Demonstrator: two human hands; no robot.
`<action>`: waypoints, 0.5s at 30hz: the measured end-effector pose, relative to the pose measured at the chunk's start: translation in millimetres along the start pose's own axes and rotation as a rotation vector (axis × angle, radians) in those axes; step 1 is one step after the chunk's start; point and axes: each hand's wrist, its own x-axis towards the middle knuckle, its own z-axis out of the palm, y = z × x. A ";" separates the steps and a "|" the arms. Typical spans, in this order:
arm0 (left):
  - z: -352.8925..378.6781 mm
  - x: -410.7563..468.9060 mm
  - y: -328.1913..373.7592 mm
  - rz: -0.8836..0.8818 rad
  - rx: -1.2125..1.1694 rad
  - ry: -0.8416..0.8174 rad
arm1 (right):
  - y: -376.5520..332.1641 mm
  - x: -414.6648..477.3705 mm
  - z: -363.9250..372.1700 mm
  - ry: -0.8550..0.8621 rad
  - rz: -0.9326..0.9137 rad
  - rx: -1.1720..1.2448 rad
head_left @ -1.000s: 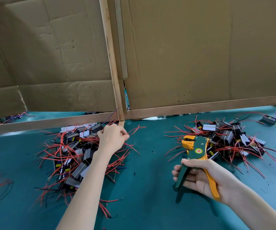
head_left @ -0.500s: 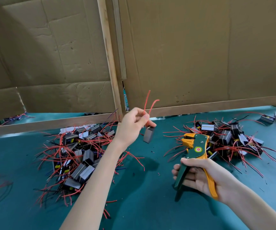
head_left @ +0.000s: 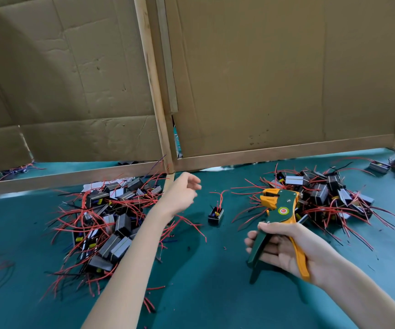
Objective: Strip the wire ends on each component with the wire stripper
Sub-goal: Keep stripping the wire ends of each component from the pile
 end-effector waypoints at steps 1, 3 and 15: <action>-6.2 -1.2 -4.3 0.047 0.130 -0.056 | 0.0 0.1 0.0 0.000 0.000 0.004; -11.1 -3.5 -12.4 0.080 0.266 -0.210 | 0.2 0.5 -0.2 0.002 -0.001 0.006; 47.1 -7.3 -25.5 0.299 0.200 -0.035 | 1.9 1.6 -1.7 -0.002 -0.005 -0.016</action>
